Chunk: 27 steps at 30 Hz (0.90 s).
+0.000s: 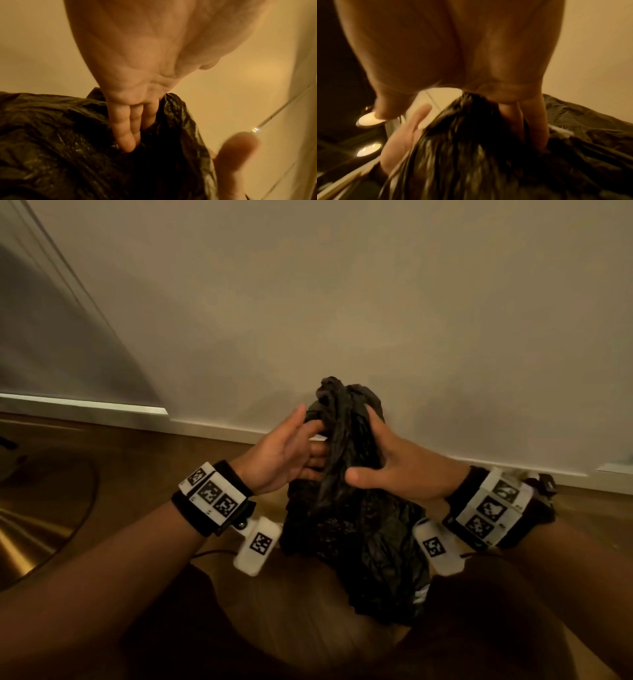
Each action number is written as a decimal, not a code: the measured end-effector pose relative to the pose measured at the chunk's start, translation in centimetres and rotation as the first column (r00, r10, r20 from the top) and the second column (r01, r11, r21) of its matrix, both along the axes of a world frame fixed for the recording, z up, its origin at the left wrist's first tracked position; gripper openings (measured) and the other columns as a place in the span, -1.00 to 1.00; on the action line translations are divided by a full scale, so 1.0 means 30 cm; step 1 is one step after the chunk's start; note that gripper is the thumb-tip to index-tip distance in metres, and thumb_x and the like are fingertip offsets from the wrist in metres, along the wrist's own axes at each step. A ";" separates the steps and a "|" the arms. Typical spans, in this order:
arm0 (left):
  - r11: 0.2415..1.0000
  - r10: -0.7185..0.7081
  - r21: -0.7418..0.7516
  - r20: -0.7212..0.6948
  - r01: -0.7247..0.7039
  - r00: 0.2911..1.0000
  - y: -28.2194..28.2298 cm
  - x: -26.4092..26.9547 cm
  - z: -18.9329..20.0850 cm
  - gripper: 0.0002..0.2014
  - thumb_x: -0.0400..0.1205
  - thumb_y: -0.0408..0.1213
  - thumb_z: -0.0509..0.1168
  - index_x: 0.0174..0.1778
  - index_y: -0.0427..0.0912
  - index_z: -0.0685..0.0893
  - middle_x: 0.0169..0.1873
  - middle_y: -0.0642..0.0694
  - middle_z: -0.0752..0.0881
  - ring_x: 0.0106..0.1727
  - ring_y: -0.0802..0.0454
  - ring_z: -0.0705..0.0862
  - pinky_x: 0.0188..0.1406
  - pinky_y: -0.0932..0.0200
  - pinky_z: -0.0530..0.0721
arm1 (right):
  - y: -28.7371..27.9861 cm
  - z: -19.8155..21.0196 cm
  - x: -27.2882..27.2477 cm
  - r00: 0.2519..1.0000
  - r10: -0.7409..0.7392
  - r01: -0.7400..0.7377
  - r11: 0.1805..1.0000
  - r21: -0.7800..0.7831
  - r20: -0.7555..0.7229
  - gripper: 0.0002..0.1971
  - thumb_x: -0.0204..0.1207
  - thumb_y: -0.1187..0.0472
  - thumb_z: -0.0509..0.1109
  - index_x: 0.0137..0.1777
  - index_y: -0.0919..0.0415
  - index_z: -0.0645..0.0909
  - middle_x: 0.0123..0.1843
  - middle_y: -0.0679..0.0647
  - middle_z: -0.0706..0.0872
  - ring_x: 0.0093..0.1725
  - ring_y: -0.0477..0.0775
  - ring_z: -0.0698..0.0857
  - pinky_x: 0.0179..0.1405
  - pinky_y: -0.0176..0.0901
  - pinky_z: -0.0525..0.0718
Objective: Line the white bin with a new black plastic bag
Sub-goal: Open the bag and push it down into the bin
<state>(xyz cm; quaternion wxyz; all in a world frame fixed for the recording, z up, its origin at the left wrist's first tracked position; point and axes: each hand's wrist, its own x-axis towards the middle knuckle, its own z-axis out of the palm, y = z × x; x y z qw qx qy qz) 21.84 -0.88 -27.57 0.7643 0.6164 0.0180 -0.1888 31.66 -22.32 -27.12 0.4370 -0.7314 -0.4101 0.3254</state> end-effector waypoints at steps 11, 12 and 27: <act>0.968 0.232 0.059 0.177 -0.246 0.956 0.152 -0.023 -0.052 -0.19 0.41 0.31 0.43 0.42 -0.23 0.58 0.34 -0.32 0.67 0.29 -0.32 0.64 0.22 -0.15 0.60 | -0.127 0.125 0.160 0.952 -0.292 0.271 0.942 0.200 0.089 -0.55 0.57 0.52 0.40 0.44 0.24 0.62 0.20 -0.08 0.81 0.17 -0.22 0.78 0.16 -0.26 0.75; 0.956 0.274 0.050 0.197 -0.289 0.941 0.174 -0.023 -0.056 -0.23 0.39 0.26 0.48 0.38 -0.20 0.60 0.33 -0.32 0.68 0.29 -0.28 0.65 0.23 -0.17 0.58 | -0.155 0.160 0.178 0.953 -0.301 0.285 0.928 0.239 0.030 -0.56 0.53 0.49 0.41 0.35 0.13 0.71 0.15 -0.11 0.84 0.14 -0.18 0.80 0.14 -0.23 0.77; 0.462 0.097 0.802 0.378 -0.378 0.921 0.170 0.171 -0.160 0.15 0.36 -0.05 0.60 0.73 -0.04 -0.04 0.29 -0.22 0.70 0.28 -0.18 0.69 0.31 -0.03 0.61 | -0.259 0.189 0.234 0.831 -0.425 0.547 0.738 0.395 -0.358 -0.38 0.62 0.63 0.09 -0.08 -0.02 0.87 -0.07 -0.08 0.90 -0.06 -0.04 0.87 -0.15 -0.18 0.82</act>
